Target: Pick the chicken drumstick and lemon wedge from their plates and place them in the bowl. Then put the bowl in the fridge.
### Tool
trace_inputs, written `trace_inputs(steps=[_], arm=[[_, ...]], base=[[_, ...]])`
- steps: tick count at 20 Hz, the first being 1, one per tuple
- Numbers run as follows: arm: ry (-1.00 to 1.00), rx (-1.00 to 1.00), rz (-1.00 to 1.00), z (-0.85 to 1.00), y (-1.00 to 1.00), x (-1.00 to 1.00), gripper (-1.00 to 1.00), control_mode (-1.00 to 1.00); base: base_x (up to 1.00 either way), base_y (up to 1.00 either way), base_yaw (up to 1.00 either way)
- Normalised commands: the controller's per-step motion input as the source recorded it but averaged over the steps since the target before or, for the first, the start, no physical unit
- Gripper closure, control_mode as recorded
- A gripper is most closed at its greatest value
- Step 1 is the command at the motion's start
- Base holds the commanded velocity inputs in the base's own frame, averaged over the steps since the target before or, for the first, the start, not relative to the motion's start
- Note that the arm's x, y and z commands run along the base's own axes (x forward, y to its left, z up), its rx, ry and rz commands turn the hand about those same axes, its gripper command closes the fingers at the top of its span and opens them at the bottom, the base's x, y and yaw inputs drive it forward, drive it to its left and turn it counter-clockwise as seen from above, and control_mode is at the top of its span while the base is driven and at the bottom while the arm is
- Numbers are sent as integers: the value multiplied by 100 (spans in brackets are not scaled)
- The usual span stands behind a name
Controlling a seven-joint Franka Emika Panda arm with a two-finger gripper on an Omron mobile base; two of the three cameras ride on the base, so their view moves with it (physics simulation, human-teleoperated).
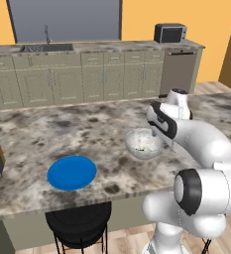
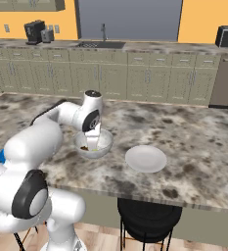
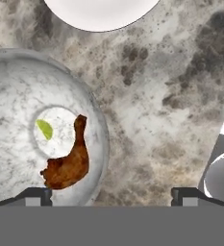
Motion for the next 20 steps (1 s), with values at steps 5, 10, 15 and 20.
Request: trace_inputs(steps=[5,10,15,20], arm=[[-27,0,5,-9,-1,-48,-100,-100],[-11,0,2,-12,0,-1,-100,-100],[0,0,6,-18,0,9,-100,-100],[0,0,8,-9,0,29,-100,-100]], base=[[0,0,0],[0,0,0],[0,0,0],[0,0,0]])
